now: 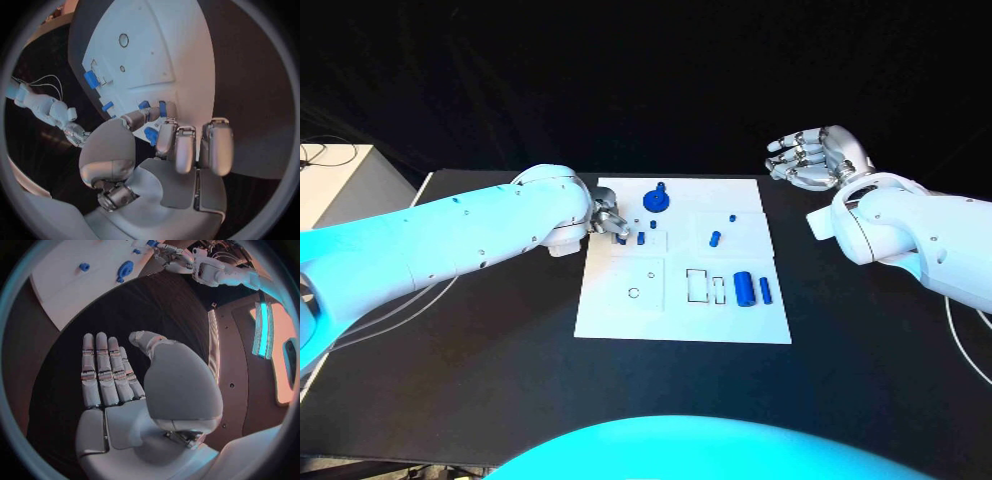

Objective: Assemble the parts on the task board

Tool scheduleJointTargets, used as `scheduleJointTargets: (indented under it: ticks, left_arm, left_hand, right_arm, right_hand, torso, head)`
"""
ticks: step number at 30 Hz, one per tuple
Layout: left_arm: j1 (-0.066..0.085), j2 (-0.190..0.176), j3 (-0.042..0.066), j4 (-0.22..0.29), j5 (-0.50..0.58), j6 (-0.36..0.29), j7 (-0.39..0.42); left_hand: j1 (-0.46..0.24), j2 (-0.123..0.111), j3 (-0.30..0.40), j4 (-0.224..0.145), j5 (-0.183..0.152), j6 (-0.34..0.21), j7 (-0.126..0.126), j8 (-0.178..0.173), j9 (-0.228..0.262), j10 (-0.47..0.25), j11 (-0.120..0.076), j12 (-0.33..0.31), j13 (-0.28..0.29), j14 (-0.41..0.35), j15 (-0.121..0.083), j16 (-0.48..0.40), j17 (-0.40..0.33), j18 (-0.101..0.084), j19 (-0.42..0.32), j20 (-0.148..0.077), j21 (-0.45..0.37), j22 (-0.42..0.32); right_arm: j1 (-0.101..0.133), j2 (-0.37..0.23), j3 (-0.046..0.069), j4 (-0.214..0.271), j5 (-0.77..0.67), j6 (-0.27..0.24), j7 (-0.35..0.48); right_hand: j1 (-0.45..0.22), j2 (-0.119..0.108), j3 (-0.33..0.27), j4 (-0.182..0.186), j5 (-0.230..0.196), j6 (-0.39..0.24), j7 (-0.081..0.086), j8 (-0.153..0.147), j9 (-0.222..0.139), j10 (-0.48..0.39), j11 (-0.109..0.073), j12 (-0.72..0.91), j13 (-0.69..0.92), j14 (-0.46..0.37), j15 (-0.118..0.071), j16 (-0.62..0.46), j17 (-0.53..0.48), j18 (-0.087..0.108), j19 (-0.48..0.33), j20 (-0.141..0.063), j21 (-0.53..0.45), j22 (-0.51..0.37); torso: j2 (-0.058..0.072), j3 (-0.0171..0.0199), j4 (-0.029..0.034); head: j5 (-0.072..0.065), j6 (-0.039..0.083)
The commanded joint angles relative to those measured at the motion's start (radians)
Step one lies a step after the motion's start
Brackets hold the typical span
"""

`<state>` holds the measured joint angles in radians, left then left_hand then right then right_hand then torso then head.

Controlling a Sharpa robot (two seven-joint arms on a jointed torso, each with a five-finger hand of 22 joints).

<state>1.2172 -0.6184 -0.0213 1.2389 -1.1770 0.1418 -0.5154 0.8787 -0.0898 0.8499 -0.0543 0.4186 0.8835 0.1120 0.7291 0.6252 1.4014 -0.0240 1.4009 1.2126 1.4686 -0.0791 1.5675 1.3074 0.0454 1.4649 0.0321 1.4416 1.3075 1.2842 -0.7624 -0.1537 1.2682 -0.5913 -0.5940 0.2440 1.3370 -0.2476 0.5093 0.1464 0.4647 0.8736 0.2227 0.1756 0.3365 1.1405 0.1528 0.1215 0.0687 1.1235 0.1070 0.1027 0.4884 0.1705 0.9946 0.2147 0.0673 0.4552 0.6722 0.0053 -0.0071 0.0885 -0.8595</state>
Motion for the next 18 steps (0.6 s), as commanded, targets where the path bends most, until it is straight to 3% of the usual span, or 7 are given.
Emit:
scheduleJointTargets:
  ticks: [1,2,3,18]
  left_arm:
    - [-0.013,0.016,-0.008,0.002,0.017,0.064,0.008]
    - [-0.013,0.017,-0.008,0.001,0.017,0.065,0.008]
    - [-0.013,0.019,-0.008,-0.001,0.017,0.064,0.008]
    - [-0.013,0.026,-0.015,-0.012,0.010,0.053,0.010]
  left_hand:
    - [0.025,0.035,-0.018,0.006,-0.019,0.089,-0.082,0.000,-0.005,0.024,-0.014,0.005,0.003,0.102,-0.006,0.003,0.263,-0.012,0.036,-0.004,0.001,0.206]
    - [0.034,0.043,-0.027,0.013,-0.079,0.090,-0.084,-0.004,-0.008,0.025,-0.014,0.004,0.006,0.102,-0.007,0.003,0.263,-0.012,0.036,-0.005,0.000,0.206]
    - [0.036,0.045,-0.028,0.014,-0.085,0.091,-0.084,-0.005,-0.009,0.025,-0.015,0.004,0.006,0.102,-0.007,0.003,0.263,-0.012,0.037,-0.005,0.001,0.206]
    - [0.038,0.056,-0.029,0.025,-0.103,0.101,-0.086,-0.007,-0.012,0.032,-0.016,0.008,0.019,0.102,-0.007,0.003,0.263,-0.014,0.039,-0.005,0.005,0.208]
  right_arm:
    - [0.000,0.000,0.000,0.002,-0.003,0.013,0.009]
    - [0.000,0.000,0.000,0.002,-0.003,0.013,0.009]
    - [0.000,0.000,0.000,0.002,-0.003,0.013,0.009]
    - [0.000,0.000,0.000,0.001,-0.003,0.013,0.010]
  right_hand:
    - [-0.013,0.000,0.004,-0.003,0.004,0.009,0.001,-0.006,-0.001,0.007,0.000,-0.002,-0.001,0.006,0.000,-0.004,-0.002,0.010,0.000,0.002,0.002,-0.001]
    - [-0.013,0.000,0.004,-0.003,0.004,0.009,0.001,-0.006,-0.001,0.007,0.000,-0.002,-0.001,0.006,0.000,-0.004,-0.002,0.010,0.000,0.002,0.002,-0.001]
    - [-0.013,0.000,0.004,-0.003,0.004,0.009,0.001,-0.006,-0.001,0.007,0.000,-0.002,-0.001,0.006,0.000,-0.004,-0.002,0.010,0.000,0.002,0.002,-0.001]
    - [-0.013,-0.001,0.005,-0.005,0.005,0.009,0.001,-0.006,-0.001,0.007,0.000,-0.002,-0.001,0.006,0.000,-0.005,-0.002,0.010,0.000,0.002,0.002,-0.003]
  torso:
    - [0.000,-0.0002,0.0004]
    - [0.000,-0.0003,0.0002]
    - [0.000,-0.0004,0.0002]
    - [0.000,-0.0004,0.0011]
  head:
    - [-0.001,0.001]
    - [-0.001,0.001]
    - [-0.001,0.000]
    - [-0.006,0.002]
